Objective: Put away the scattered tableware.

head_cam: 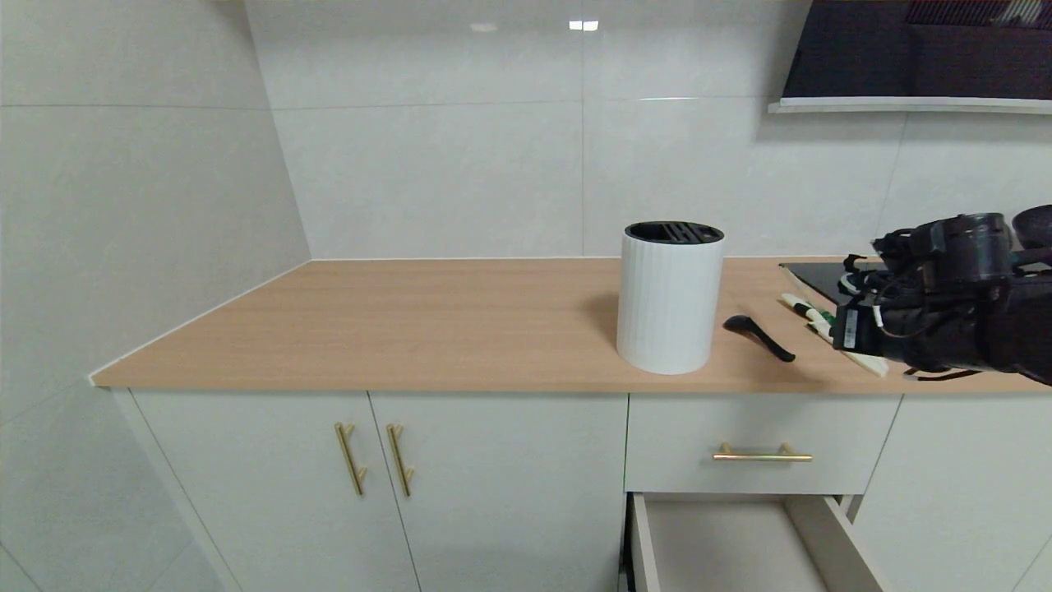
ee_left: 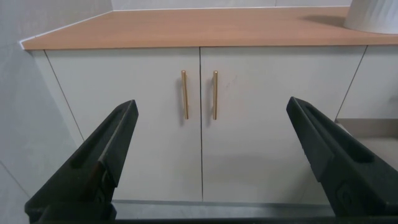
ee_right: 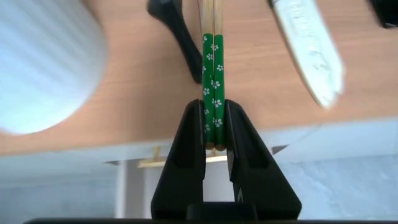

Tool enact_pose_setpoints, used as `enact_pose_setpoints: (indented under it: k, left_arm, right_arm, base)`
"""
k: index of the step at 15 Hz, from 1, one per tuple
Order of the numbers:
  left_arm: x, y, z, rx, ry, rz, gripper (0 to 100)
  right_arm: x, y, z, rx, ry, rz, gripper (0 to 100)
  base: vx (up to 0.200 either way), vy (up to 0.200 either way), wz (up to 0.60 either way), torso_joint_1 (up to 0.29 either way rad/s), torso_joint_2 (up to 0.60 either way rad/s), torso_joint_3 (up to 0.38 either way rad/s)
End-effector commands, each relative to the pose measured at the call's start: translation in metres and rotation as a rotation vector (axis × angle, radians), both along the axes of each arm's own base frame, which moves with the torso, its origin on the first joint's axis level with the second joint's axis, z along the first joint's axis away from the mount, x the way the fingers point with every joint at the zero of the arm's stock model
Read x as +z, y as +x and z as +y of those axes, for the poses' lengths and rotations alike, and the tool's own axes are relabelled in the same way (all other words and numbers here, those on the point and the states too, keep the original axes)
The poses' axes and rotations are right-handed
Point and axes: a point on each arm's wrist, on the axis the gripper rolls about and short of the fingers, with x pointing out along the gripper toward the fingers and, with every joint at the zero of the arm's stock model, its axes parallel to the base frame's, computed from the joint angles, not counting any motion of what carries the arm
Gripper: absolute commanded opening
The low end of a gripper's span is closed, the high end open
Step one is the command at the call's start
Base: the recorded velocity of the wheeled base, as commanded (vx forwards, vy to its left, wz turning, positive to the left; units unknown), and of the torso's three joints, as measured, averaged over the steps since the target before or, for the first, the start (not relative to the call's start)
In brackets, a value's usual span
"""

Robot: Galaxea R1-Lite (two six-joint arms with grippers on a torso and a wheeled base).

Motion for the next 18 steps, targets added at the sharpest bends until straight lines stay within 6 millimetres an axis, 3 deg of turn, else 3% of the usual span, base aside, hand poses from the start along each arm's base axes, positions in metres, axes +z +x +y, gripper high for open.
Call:
enact_pose_setpoints:
  k: [1, 4, 8, 15, 18]
  left_arm:
    - [0.0, 0.0, 0.0, 0.0, 0.0, 0.0, 100]
    - [0.0, 0.0, 0.0, 0.0, 0.0, 0.0, 100]
    - [0.0, 0.0, 0.0, 0.0, 0.0, 0.0, 100]
    - [0.0, 0.0, 0.0, 0.0, 0.0, 0.0, 100]
    - [0.0, 0.0, 0.0, 0.0, 0.0, 0.0, 100]
  right_arm:
    - [0.038, -0.052, 0.0, 0.007, 0.045, -0.103, 0]
    - [0.057, -0.11, -0.002, 0.187, 0.146, -0.01, 0]
    - [0.061, -0.147, 0.002, 0.295, 0.173, 0.158, 0]
    - [0.031, -0.145, 0.007, 0.459, 0.084, 0.35, 0]
    - [0.009, -0.135, 0.023, 0.53, 0.075, 0.459, 0]
  base:
    - [0.0, 0.0, 0.0, 0.0, 0.0, 0.0]
    - [0.0, 0.0, 0.0, 0.0, 0.0, 0.0]
    - [0.0, 0.0, 0.0, 0.0, 0.0, 0.0]
    - [0.0, 0.0, 0.0, 0.0, 0.0, 0.0]
    - [0.0, 0.0, 0.0, 0.0, 0.0, 0.0]
